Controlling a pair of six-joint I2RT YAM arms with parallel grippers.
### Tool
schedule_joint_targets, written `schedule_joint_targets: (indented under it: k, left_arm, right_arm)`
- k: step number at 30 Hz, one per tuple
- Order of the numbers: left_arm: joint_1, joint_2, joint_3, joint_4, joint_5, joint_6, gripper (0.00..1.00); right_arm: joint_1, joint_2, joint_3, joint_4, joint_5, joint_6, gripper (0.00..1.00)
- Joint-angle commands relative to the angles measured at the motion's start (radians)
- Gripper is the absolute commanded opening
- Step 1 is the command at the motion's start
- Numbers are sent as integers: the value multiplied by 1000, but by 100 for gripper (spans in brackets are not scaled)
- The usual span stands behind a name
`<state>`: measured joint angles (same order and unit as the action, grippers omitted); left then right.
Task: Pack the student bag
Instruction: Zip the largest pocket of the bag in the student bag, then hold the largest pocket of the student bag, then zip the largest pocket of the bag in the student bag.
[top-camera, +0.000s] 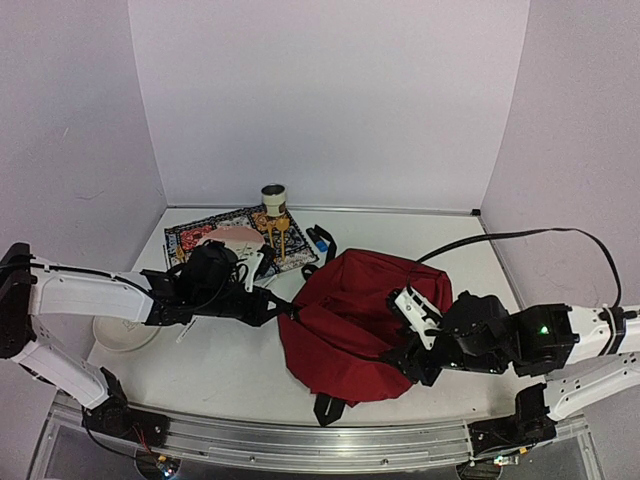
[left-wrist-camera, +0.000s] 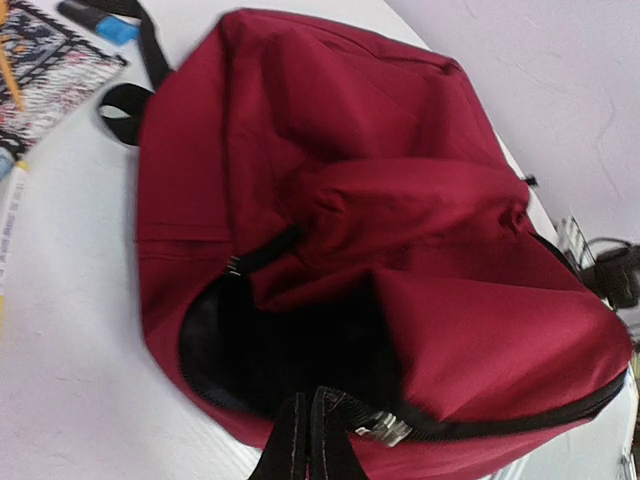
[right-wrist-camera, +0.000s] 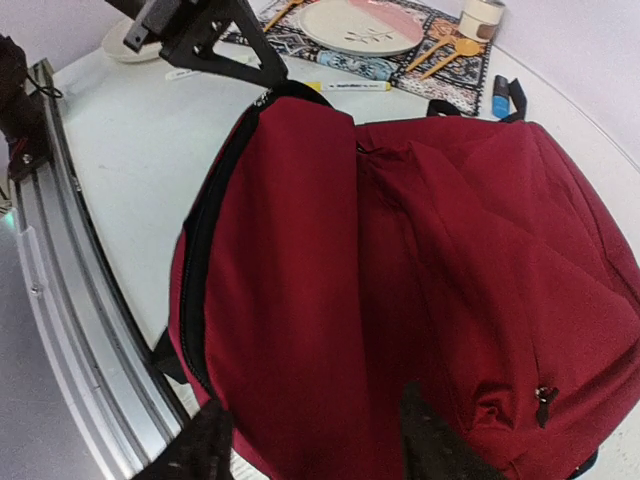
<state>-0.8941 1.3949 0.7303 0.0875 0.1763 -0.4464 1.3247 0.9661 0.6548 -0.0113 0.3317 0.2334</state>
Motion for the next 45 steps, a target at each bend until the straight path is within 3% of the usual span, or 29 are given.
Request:
schedule_joint_targets:
  k: [1, 7, 14, 20, 24, 29, 32, 45]
  left_arm:
    - [-73, -15, 12, 66, 56, -22, 0]
    - [-124, -80, -5, 68, 84, -58, 0]
    - [-183, -128, -18, 69, 85, -87, 0]
    - [-197, -141, -27, 69, 75, -95, 0]
    - [-196, -148, -31, 69, 63, -98, 0]
    - [-195, -146, -24, 59, -3, -97, 0]
    - [-180, -125, 5, 6, -73, -89, 0]
    - [49, 39, 175, -155, -134, -17, 0]
  right_arm:
    - [2, 80, 149, -8, -99, 32, 67]
    - [2, 283, 306, -7, -130, 101, 79]
    - [2, 531, 453, -7, -126, 174, 80]
    - [2, 648, 510, -10, -107, 203, 78]
    - [2, 694, 518, -16, -115, 199, 65]
    - [4, 702, 507, -43, -160, 177, 17]
    - [21, 692, 499, -65, -190, 156, 1]
    - [69, 573, 403, -145, -277, 105, 0]
